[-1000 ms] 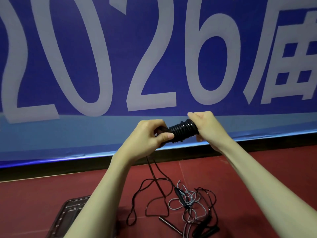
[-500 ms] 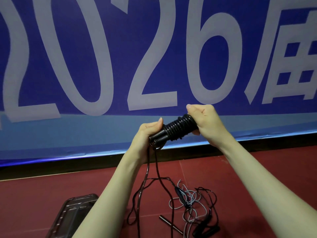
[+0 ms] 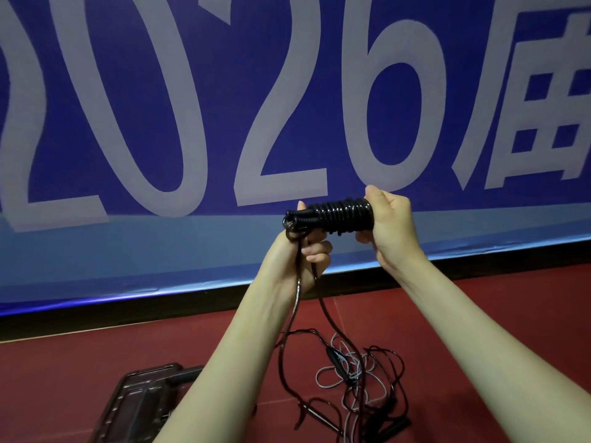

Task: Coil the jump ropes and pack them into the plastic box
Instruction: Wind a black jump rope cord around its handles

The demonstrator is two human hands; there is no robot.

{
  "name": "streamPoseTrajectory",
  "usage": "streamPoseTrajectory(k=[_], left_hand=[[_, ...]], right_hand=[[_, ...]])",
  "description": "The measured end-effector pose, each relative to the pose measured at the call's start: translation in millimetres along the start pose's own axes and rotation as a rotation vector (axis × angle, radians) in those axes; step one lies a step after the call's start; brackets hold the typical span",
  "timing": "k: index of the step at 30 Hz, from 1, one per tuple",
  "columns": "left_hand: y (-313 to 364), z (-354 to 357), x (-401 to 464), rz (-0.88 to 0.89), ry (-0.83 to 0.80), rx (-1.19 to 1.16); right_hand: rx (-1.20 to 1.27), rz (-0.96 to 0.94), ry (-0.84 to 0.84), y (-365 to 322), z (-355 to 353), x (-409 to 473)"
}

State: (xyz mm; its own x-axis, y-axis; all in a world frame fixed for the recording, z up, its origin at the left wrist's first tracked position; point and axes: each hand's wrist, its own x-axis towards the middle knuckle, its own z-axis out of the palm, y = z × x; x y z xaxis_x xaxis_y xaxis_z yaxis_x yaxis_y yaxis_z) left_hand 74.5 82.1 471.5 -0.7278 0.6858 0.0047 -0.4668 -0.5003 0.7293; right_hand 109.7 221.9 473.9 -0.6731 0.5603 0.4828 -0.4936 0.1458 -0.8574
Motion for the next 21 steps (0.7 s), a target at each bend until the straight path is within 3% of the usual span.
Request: streamPoseTrajectory(k=[2,4,7,12,17,21], left_hand=[[-3.5,1.8,1.4,0.215,0.173,0.289],[-7.7,0.8,1.2,0.343,0.220,0.517],[-9.2,0.2,-3.4,0.301,0.184,0.728],[-15.3,4.7,-7.1,0.475,0.323,1.452],[-26.0,22.1,-16.2,0.468,0.310,2.028],[-18.0,18.6,-14.7,0.577,0.291,2.271]], right_hand=[[0.029,0.036,0.079,3.6,-0.7,2.8],[0.041,0.065,0.143,6.3,-1.5,5.9],[0.030,0.108,0.218,8.4,-3.5,7.7],[-0.023,0.119,0.310,9.6,-6.4,11.2],[-0.162,0.035,0.383,8.7,-16.5,16.3],[-0.328,-0.090,0.323,8.7,-23.2,13.8]])
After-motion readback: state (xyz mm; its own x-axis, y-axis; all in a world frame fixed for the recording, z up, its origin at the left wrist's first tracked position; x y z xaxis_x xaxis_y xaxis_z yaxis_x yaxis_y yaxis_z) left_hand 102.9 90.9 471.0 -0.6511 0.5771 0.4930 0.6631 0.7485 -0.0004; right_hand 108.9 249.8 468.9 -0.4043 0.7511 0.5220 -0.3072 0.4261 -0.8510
